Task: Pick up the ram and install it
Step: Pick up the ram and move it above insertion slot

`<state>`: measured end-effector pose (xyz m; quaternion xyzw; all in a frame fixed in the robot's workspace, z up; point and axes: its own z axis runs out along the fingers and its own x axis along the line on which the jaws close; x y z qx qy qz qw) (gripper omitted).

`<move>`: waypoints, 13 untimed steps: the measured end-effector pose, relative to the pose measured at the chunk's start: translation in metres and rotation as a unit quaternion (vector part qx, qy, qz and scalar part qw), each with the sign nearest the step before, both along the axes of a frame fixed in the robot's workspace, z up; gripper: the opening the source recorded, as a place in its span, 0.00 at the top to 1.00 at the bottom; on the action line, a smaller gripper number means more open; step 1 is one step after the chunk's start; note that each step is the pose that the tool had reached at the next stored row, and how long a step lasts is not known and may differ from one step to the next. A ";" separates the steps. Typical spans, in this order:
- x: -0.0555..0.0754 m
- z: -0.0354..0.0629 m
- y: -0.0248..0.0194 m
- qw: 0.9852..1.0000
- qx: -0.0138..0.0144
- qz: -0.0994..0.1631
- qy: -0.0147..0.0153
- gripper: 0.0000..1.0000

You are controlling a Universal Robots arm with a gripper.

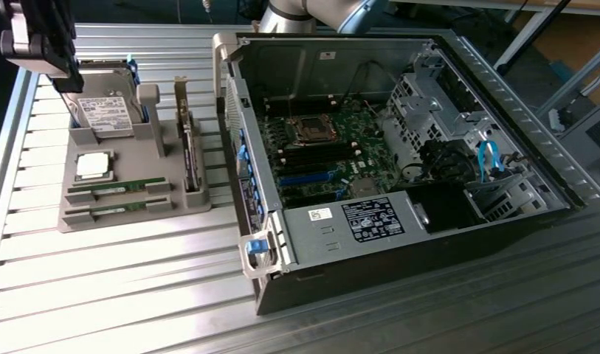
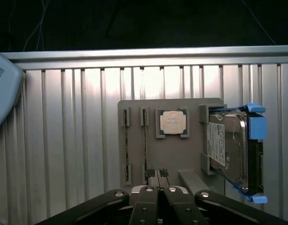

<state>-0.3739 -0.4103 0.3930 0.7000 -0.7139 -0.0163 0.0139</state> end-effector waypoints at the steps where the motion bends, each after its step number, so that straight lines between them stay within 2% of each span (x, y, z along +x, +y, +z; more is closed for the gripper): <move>1: 0.000 0.0000 0.0000 1.000 0.000 0.002 0.000 0.90; 13: 0.000 0.0000 0.0000 1.000 0.000 0.003 0.000 0.90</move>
